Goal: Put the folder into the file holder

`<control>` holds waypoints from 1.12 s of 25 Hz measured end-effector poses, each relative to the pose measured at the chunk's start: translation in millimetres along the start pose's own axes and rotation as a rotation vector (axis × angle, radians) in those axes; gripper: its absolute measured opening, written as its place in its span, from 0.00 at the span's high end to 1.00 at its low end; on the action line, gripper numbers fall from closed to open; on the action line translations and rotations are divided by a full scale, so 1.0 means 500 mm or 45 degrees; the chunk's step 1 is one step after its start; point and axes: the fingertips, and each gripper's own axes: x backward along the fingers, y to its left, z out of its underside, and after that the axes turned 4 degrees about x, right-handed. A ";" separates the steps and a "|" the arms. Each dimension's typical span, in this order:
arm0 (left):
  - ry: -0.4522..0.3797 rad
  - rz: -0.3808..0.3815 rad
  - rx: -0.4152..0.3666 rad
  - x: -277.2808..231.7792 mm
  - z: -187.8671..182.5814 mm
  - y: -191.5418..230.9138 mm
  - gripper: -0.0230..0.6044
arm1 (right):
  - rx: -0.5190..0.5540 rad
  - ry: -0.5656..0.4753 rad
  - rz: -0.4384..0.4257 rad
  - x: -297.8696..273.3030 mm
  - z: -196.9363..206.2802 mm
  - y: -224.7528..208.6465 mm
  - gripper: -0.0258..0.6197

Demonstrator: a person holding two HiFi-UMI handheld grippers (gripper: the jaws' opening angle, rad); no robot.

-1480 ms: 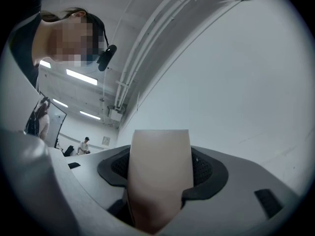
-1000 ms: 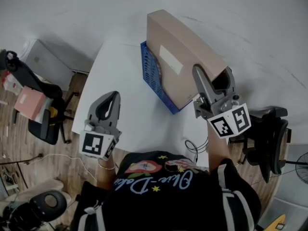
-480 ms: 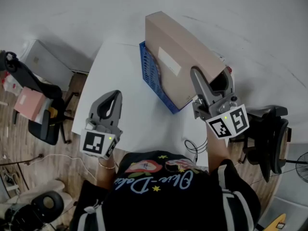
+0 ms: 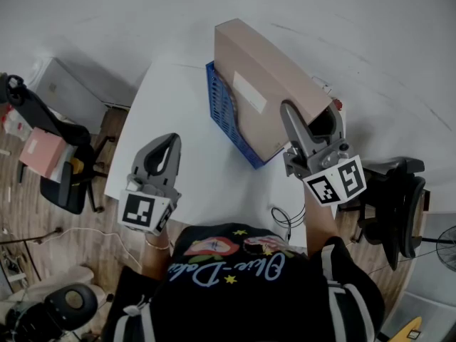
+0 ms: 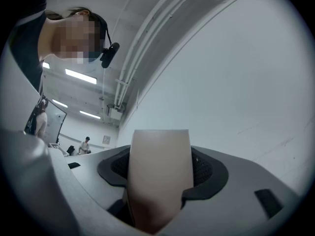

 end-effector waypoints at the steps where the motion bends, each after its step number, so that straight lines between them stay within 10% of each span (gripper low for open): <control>1: -0.001 0.001 -0.003 -0.001 0.000 -0.001 0.96 | 0.000 0.000 -0.001 0.001 0.001 0.000 0.54; 28: 0.011 0.032 0.005 -0.009 0.000 -0.015 0.96 | -0.008 0.023 -0.017 0.015 0.044 -0.004 0.54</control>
